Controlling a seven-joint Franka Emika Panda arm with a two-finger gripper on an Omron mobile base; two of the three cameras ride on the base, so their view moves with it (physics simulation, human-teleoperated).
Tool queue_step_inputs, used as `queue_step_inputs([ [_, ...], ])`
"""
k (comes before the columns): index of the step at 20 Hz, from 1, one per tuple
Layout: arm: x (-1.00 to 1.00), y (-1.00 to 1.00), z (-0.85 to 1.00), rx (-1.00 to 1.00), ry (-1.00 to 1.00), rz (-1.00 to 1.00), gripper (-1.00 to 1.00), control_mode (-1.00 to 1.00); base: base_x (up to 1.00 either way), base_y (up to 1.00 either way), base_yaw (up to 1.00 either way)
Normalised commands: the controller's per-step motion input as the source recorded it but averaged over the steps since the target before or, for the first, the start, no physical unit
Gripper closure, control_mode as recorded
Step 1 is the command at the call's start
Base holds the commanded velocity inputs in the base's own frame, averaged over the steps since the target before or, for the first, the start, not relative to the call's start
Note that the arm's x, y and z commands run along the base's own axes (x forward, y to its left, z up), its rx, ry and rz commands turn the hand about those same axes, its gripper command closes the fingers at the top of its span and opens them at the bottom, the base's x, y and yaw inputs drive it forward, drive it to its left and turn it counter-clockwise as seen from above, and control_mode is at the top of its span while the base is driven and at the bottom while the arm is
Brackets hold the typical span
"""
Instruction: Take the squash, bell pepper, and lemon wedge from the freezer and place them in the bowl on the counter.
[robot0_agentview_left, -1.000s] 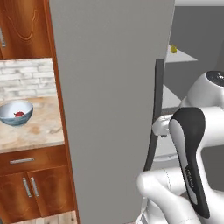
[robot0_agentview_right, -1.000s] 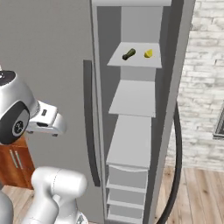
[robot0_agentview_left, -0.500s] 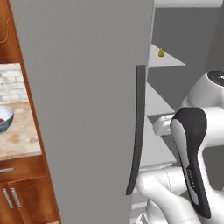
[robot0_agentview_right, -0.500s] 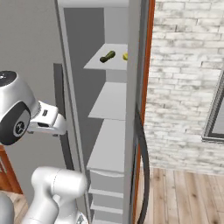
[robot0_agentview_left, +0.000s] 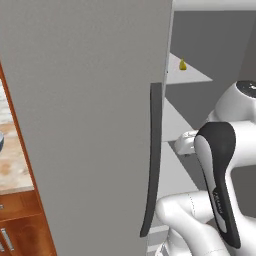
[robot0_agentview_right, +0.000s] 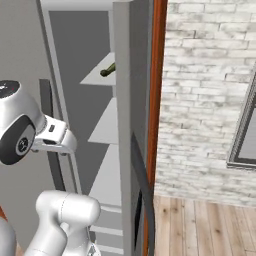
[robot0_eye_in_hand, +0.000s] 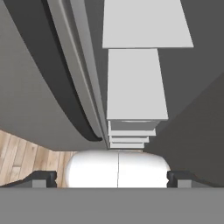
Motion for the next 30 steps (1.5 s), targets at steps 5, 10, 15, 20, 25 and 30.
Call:
queue_step_inputs([
  [5,0.00,0.00,0.00,0.00,0.00,0.00,-1.00,1.00,0.20,-0.45,0.00],
  [10,0.00,0.00,0.00,0.00,0.00,0.00,-1.00,1.00,0.17,-0.46,0.00],
  [15,0.00,0.00,0.00,0.00,0.00,0.00,-1.00,1.00,0.00,-0.48,-0.04],
  [20,0.00,0.00,0.00,0.00,0.00,0.00,-1.00,1.00,0.07,-0.44,-0.25],
  [25,0.00,0.00,0.00,0.00,0.00,0.00,-1.00,1.00,0.01,-0.44,-0.18],
  [30,0.00,0.00,0.00,0.00,0.00,0.00,-1.00,1.00,0.05,-0.15,-0.04],
])
